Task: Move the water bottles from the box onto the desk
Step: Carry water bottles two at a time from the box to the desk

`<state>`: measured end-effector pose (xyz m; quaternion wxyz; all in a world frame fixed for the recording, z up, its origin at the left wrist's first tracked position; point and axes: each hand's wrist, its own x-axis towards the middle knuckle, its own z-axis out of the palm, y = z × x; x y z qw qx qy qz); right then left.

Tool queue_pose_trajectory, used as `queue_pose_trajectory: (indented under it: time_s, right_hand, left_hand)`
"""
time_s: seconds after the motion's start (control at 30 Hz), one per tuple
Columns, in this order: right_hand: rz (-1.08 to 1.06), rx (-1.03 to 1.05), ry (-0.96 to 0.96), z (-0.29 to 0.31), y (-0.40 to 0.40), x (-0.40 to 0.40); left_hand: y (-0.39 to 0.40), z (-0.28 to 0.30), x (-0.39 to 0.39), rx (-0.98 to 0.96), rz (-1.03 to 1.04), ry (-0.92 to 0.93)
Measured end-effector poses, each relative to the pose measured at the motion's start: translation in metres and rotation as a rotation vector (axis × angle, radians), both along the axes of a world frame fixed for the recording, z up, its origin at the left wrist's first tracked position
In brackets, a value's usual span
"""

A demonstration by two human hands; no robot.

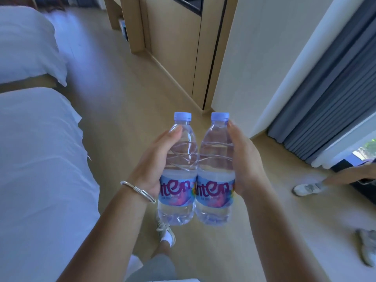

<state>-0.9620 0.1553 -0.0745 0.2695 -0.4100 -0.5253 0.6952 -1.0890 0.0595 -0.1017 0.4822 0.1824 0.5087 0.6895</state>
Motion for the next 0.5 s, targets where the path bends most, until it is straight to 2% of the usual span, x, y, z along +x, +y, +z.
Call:
queue_pose_trajectory:
  time_s: [0.23, 0.5]
  right_hand:
    - [0.046, 0.075, -0.057, 0.007, 0.104, -0.137]
    - [0.107, 0.113, -0.041, 0.018, 0.189, -0.273]
  left_hand:
    - [0.103, 0.001, -0.136, 0.041, 0.026, -0.007]
    - [0.181, 0.015, -0.270, 0.062, 0.071, -0.013]
